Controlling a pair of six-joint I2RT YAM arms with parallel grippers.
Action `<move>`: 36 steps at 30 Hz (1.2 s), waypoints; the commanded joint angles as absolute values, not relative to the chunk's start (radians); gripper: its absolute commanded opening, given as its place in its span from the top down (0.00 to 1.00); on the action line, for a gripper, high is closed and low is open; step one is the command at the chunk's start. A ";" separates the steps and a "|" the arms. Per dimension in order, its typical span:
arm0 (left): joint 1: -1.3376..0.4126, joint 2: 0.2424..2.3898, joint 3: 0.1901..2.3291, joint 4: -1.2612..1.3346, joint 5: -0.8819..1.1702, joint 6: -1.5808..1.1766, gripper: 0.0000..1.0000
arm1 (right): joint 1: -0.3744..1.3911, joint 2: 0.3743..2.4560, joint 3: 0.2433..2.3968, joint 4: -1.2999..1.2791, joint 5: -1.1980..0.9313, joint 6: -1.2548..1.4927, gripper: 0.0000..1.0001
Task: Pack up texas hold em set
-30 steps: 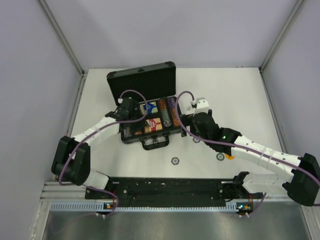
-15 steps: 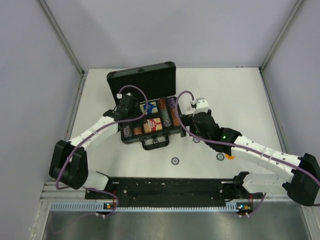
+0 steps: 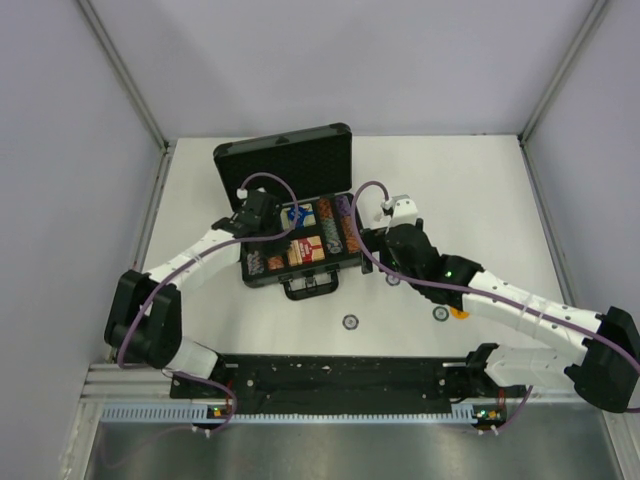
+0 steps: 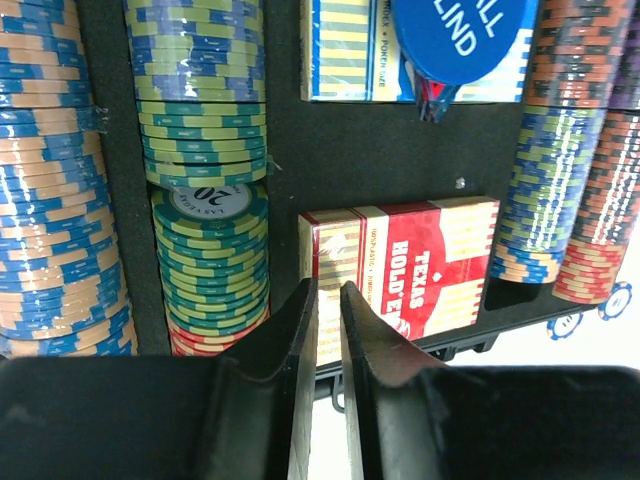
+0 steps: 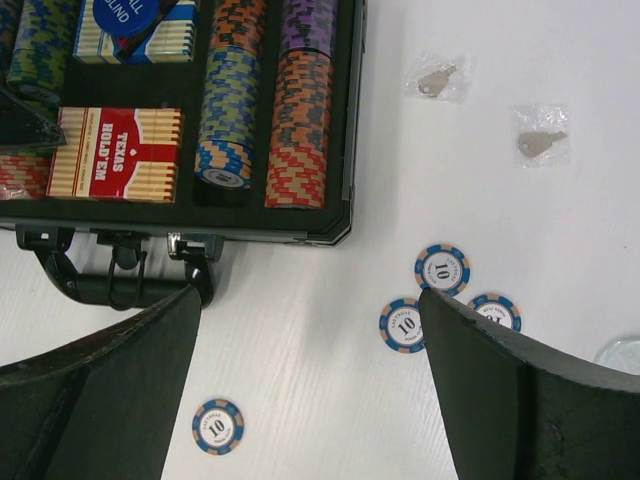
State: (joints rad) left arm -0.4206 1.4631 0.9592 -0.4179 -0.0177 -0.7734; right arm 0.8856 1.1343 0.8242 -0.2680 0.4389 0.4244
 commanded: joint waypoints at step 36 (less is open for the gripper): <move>-0.426 1.260 1.118 -0.353 0.011 -0.638 0.01 | 0.421 1.192 0.790 -0.647 0.559 0.819 0.08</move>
